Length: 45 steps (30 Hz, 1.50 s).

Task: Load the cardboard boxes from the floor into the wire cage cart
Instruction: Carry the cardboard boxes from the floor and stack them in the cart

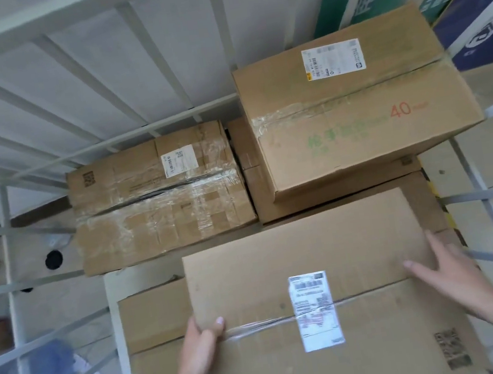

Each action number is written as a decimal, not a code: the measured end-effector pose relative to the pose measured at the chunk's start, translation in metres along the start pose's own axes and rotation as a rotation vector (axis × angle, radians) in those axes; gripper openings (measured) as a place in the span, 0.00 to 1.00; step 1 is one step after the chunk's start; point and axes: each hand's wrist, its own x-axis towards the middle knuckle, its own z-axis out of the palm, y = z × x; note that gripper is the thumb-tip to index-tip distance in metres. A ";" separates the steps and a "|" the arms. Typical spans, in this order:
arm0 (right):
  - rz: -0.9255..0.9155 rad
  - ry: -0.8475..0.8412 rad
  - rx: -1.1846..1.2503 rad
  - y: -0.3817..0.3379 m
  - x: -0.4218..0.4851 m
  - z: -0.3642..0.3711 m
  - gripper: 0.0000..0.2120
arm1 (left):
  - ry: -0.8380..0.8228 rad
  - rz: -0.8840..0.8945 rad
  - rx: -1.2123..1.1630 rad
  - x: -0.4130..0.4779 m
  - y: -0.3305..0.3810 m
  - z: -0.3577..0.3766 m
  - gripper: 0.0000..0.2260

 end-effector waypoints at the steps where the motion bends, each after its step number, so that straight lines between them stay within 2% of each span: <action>1: -0.013 -0.033 0.005 -0.017 -0.009 0.014 0.44 | 0.023 -0.013 0.023 0.009 -0.006 -0.026 0.20; 3: -0.054 -0.101 0.059 -0.050 -0.028 0.045 0.42 | 0.051 -0.051 0.045 0.026 -0.019 -0.081 0.23; 6: -0.130 -0.220 0.153 -0.098 -0.060 0.092 0.41 | 0.065 -0.110 0.106 0.048 -0.040 -0.166 0.19; 10: -0.165 -0.339 0.219 -0.155 -0.090 0.155 0.42 | 0.173 -0.217 0.191 0.080 -0.070 -0.257 0.15; 13: -0.151 -0.396 0.261 -0.183 -0.098 0.195 0.42 | 0.186 -0.267 0.194 0.102 -0.087 -0.301 0.29; 14: -0.137 -0.402 0.277 -0.189 -0.097 0.206 0.42 | 0.161 -0.267 0.172 0.108 -0.093 -0.307 0.27; 16: -0.091 -0.388 0.303 -0.198 -0.092 0.224 0.42 | 0.133 -0.259 0.124 0.121 -0.102 -0.306 0.14; 17: -0.059 -0.371 0.308 -0.201 -0.088 0.231 0.41 | 0.125 -0.256 0.090 0.127 -0.107 -0.302 0.12; 21: 0.050 -0.227 0.340 -0.199 -0.070 0.247 0.36 | 0.107 -0.208 -0.036 0.152 -0.117 -0.264 0.15; 24: 0.080 -0.106 0.397 -0.198 -0.049 0.242 0.31 | 0.152 -0.207 -0.179 0.171 -0.113 -0.242 0.20; 26: 0.084 -0.063 0.430 -0.206 -0.038 0.236 0.29 | 0.161 -0.216 -0.186 0.176 -0.116 -0.240 0.23; 29: 0.122 -0.026 0.488 -0.222 -0.026 0.231 0.26 | 0.098 -0.192 -0.272 0.185 -0.112 -0.242 0.15; 32: 0.151 -0.003 0.548 -0.238 -0.022 0.226 0.18 | 0.062 -0.153 -0.281 0.200 -0.100 -0.246 0.10; 33: 0.152 0.015 0.560 -0.241 -0.020 0.225 0.17 | 0.059 -0.140 -0.280 0.204 -0.098 -0.247 0.10; 36: 0.154 0.023 0.543 -0.245 -0.019 0.222 0.25 | 0.044 -0.129 -0.266 0.206 -0.103 -0.250 0.18; 37: 0.153 0.013 0.533 -0.245 -0.022 0.222 0.25 | 0.031 -0.123 -0.260 0.204 -0.105 -0.251 0.19; 40: 0.112 -0.042 0.532 -0.243 -0.031 0.218 0.13 | 0.016 -0.093 -0.233 0.199 -0.112 -0.254 0.23; 41: 0.088 -0.054 0.532 -0.242 -0.033 0.216 0.14 | 0.016 -0.081 -0.219 0.196 -0.113 -0.254 0.25; 43: 0.075 -0.059 0.523 -0.240 -0.038 0.212 0.23 | 0.025 -0.060 -0.168 0.191 -0.112 -0.253 0.28; 45: 0.062 -0.068 0.474 -0.240 -0.047 0.209 0.28 | 0.043 -0.044 -0.100 0.186 -0.110 -0.251 0.30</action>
